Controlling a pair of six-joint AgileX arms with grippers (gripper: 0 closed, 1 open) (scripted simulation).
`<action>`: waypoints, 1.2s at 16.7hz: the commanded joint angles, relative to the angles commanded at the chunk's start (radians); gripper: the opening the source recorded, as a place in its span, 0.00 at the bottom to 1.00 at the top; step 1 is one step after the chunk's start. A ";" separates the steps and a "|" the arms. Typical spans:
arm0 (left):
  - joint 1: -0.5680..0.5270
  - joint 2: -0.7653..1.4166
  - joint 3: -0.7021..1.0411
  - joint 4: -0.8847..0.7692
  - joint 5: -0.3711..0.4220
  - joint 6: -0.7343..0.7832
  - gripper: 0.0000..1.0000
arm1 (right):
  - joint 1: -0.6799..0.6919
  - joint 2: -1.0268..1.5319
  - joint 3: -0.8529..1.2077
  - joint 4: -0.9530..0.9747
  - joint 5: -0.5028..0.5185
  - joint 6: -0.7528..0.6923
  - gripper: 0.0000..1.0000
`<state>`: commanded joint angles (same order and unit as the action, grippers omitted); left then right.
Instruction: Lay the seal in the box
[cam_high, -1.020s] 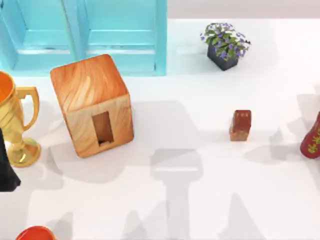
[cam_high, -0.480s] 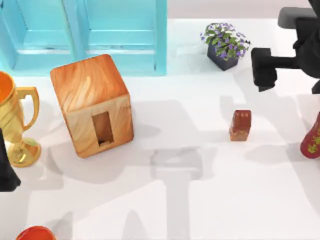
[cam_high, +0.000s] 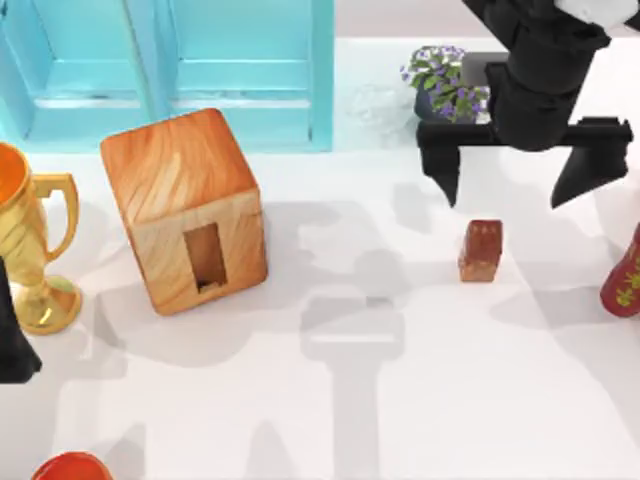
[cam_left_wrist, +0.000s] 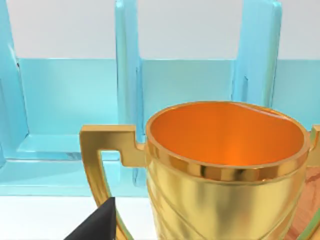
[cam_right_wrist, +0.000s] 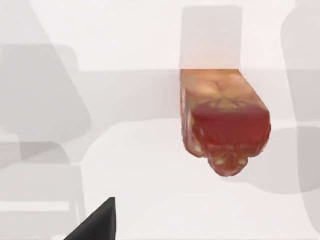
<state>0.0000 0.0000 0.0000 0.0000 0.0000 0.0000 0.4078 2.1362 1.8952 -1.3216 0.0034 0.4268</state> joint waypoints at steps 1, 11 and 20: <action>0.000 0.000 0.000 0.000 0.000 0.000 1.00 | 0.003 0.014 0.016 -0.008 0.000 0.003 1.00; 0.000 0.000 0.000 0.000 0.000 0.000 1.00 | 0.003 0.041 -0.078 0.107 -0.001 0.003 1.00; 0.000 0.000 0.000 0.000 0.000 0.000 1.00 | 0.007 0.093 -0.261 0.347 0.000 0.008 1.00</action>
<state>0.0000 0.0000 0.0000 0.0000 0.0000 0.0000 0.4146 2.2295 1.6338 -0.9749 0.0034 0.4344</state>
